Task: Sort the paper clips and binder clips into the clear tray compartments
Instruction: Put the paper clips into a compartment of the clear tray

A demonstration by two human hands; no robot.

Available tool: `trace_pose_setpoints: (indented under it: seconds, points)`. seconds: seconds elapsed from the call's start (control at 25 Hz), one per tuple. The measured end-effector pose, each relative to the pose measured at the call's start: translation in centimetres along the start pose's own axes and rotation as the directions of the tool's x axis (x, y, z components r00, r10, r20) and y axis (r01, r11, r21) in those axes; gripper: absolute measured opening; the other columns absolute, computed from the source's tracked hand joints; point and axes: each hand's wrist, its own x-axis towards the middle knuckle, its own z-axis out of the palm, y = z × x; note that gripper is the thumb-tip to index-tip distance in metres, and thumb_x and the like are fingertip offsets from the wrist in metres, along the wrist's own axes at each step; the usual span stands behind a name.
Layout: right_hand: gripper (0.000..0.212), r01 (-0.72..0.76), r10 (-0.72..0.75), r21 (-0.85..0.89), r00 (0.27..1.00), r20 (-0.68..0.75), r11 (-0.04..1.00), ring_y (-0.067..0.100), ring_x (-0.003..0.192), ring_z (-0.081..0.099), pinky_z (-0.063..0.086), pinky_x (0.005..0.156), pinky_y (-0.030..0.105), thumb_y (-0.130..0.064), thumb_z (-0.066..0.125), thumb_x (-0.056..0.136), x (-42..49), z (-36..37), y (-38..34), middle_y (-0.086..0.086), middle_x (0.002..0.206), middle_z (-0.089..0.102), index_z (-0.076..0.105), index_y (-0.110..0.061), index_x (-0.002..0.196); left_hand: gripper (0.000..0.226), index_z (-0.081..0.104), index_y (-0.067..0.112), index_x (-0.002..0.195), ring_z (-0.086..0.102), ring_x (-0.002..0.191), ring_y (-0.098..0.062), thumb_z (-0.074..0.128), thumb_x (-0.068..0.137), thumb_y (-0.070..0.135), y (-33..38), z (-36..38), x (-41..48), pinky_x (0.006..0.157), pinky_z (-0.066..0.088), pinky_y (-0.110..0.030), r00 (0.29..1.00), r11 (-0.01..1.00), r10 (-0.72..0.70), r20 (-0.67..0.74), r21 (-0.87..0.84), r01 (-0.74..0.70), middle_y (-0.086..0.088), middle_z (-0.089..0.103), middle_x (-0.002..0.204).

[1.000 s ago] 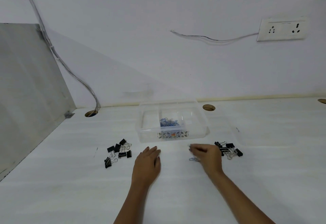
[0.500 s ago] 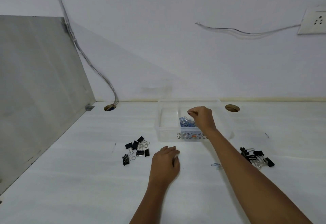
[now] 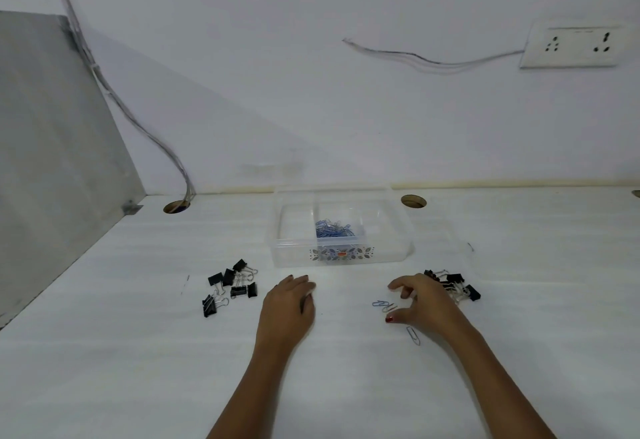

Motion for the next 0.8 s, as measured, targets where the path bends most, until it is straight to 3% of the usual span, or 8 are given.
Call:
trace_pose_setpoints:
  seconds: [0.08,0.16,0.28,0.44,0.56,0.68,0.8]
  points:
    - [0.036,0.078,-0.078,-0.010,0.997,-0.007,0.997,-0.001,0.068,0.046,0.031,0.058,0.011,-0.026,0.083,0.062,-0.1,0.6,-0.7,-0.003,0.082,0.050,0.066,-0.024,0.094,0.043,0.072,0.013,0.097,0.063,0.108,-0.031,0.037,0.075,0.025,0.1,-0.1,-0.2,0.097,0.045,-0.039,0.999,1.000,-0.026,0.026,0.009,0.026,-0.011,0.071,0.109]
    - [0.021,0.100,-0.100,0.024,0.995,-0.013,0.995,0.001,0.065,0.046,0.033,0.057,0.012,-0.021,0.079,0.067,0.0,0.9,-1.3,-0.004,0.077,0.049,0.063,-0.030,0.076,0.055,0.070,0.013,0.101,0.059,0.113,-0.033,0.027,0.073,0.033,0.2,-0.1,-0.5,0.098,0.044,-0.041,0.998,0.999,-0.029,0.063,0.037,0.026,-0.011,0.069,0.114]
    - [0.032,0.053,-0.053,0.002,0.998,0.042,0.999,0.010,0.066,0.049,0.034,0.055,0.013,-0.018,0.075,0.071,0.3,0.8,-2.2,-0.007,0.070,0.049,0.051,-0.032,0.055,0.061,0.068,0.014,0.105,0.055,0.118,-0.032,0.022,0.072,0.036,0.4,-0.3,-0.6,0.100,0.042,-0.040,0.993,0.997,-0.052,0.104,0.056,0.047,-0.010,0.066,0.119]
    - [0.040,0.054,-0.024,-0.168,0.984,0.178,0.984,0.015,0.075,0.054,0.034,0.052,0.015,-0.022,0.066,0.081,-0.1,-0.2,-3.3,-0.011,0.063,0.043,0.042,-0.030,0.050,0.064,0.068,0.014,0.106,0.054,0.121,-0.030,0.021,0.071,0.039,0.3,-0.3,-0.7,0.102,0.040,-0.037,0.991,0.997,-0.069,0.114,0.049,0.063,-0.009,0.065,0.121]
    - [0.038,0.043,-0.035,-0.043,0.987,0.159,0.998,0.017,0.080,0.066,0.043,0.056,0.015,-0.014,0.067,0.079,-1.3,-1.8,-1.7,-0.008,0.063,0.053,0.046,-0.026,0.050,0.064,0.068,0.013,0.106,0.054,0.121,-0.030,0.021,0.071,0.039,0.4,-0.3,-0.6,0.102,0.040,-0.037,0.991,0.997,-0.070,0.116,0.041,0.065,-0.010,0.065,0.121]
    - [0.034,-0.001,0.011,-0.054,0.982,0.187,0.999,-0.002,0.056,0.059,0.037,0.050,0.009,-0.015,0.074,0.073,-3.0,-2.7,-0.8,-0.008,0.057,0.057,0.051,-0.026,0.049,0.059,0.069,0.013,0.104,0.056,0.119,-0.030,0.024,0.072,0.036,0.4,-0.3,-0.5,0.100,0.042,-0.038,0.993,0.997,-0.066,0.101,0.035,0.062,-0.010,0.066,0.119]
    - [0.039,-0.010,0.026,-0.120,0.990,0.136,0.993,0.002,0.055,0.052,0.036,0.050,0.011,-0.010,0.074,0.071,-3.7,-1.6,-1.2,-0.005,0.062,0.054,0.047,-0.025,0.048,0.044,0.069,0.013,0.105,0.054,0.121,-0.028,0.037,0.076,0.023,0.6,-0.4,-0.6,0.101,0.041,-0.037,0.990,0.996,-0.091,0.111,0.035,0.088,-0.009,0.065,0.120]
